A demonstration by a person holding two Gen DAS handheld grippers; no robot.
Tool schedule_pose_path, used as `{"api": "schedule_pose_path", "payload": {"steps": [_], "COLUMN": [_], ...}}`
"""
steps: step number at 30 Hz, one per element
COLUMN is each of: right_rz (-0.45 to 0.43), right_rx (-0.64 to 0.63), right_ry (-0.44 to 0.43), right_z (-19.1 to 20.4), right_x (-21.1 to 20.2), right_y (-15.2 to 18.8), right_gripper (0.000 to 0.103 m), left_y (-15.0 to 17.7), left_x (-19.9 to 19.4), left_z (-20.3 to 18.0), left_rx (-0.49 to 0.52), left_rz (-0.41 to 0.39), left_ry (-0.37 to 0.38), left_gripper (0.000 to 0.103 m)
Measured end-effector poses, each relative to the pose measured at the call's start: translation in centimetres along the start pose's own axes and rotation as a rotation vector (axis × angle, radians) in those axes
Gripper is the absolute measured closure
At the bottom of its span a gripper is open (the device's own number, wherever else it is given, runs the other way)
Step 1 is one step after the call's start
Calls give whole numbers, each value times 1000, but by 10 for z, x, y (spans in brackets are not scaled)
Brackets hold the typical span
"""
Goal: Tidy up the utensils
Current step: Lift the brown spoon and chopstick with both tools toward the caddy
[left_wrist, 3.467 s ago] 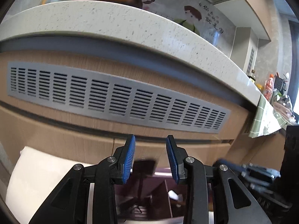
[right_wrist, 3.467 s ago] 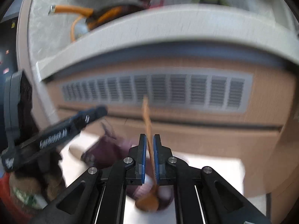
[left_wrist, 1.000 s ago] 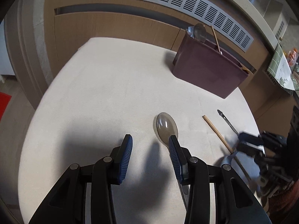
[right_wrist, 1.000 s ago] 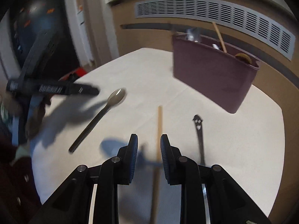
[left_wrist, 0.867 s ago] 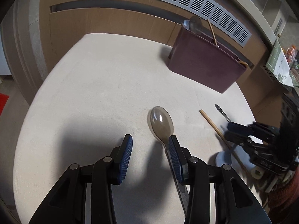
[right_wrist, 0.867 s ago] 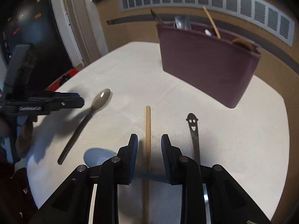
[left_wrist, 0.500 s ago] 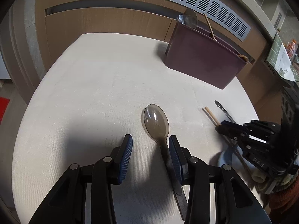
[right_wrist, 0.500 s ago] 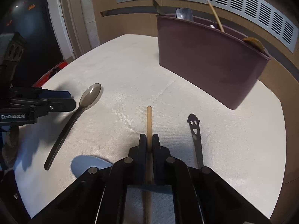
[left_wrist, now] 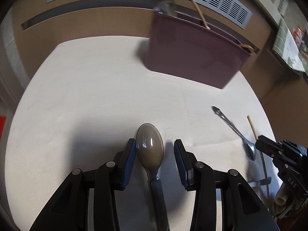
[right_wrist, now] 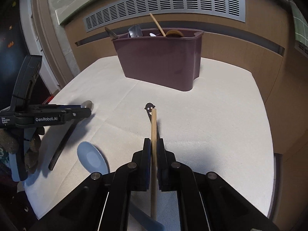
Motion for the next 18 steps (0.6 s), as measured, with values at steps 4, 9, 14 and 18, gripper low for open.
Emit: {"api": "schedule_pose_path", "payload": {"steps": [4, 9, 14, 18], "right_rz": [-18, -29, -48, -71], "right_rx": [0, -2, 1, 13], "right_ry": [-1, -1, 6, 11], "right_z": [1, 3, 3, 0], "right_x": [-3, -1, -4, -9], "right_y": [-3, -5, -7, -10], "right_gripper": [98, 98, 98, 98], "left_y": [3, 3, 1, -2], "left_x": [2, 4, 5, -6], "left_z": [-15, -19, -14, -6], "left_rx": [82, 134, 121, 86], "left_rz": [1, -4, 11, -31], "left_ry": [-1, -58, -75, -62], "left_gripper": [61, 61, 67, 69]}}
Point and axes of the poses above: each gripper's, at about its wrist camera, not at the fingertips, and x roughly the way its jaws point, z to its left, y to its underside, the point moved 5 cm from there along x, roughly the way its jaws point, and after that the axes turned 1 degree about y, right-handed, at the moved point
